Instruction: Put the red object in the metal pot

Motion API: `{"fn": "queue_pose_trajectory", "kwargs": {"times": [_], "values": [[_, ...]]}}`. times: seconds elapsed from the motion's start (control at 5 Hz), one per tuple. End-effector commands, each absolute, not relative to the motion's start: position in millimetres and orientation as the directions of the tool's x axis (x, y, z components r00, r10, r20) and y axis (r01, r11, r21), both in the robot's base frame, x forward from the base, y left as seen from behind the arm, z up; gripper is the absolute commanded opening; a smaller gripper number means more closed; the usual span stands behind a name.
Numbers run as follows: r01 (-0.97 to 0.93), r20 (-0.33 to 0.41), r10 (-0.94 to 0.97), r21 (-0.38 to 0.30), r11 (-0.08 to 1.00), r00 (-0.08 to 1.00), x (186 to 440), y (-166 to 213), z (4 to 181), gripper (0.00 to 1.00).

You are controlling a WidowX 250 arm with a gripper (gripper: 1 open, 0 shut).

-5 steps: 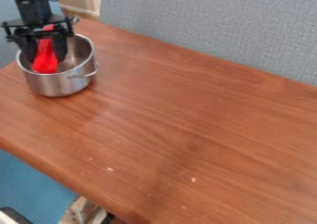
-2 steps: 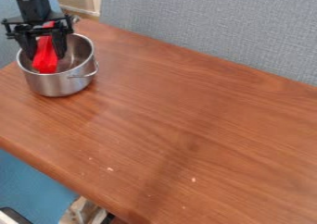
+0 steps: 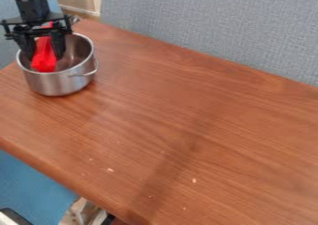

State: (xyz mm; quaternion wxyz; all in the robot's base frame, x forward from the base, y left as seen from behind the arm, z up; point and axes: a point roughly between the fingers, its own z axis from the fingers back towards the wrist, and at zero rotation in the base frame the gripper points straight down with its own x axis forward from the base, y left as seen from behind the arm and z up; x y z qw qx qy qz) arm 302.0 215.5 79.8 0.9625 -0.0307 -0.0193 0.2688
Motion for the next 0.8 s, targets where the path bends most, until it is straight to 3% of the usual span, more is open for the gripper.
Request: {"fn": "queue_pose_trajectory", "kwargs": {"times": [0.0,0.6], "values": [[-0.534,0.088,0.537,-0.056,0.844,0.839,304.8,228.3,102.4,0.0],[-0.552,0.075,0.554,-0.053,0.832,0.829,305.5,233.5,101.5,0.0]]}}
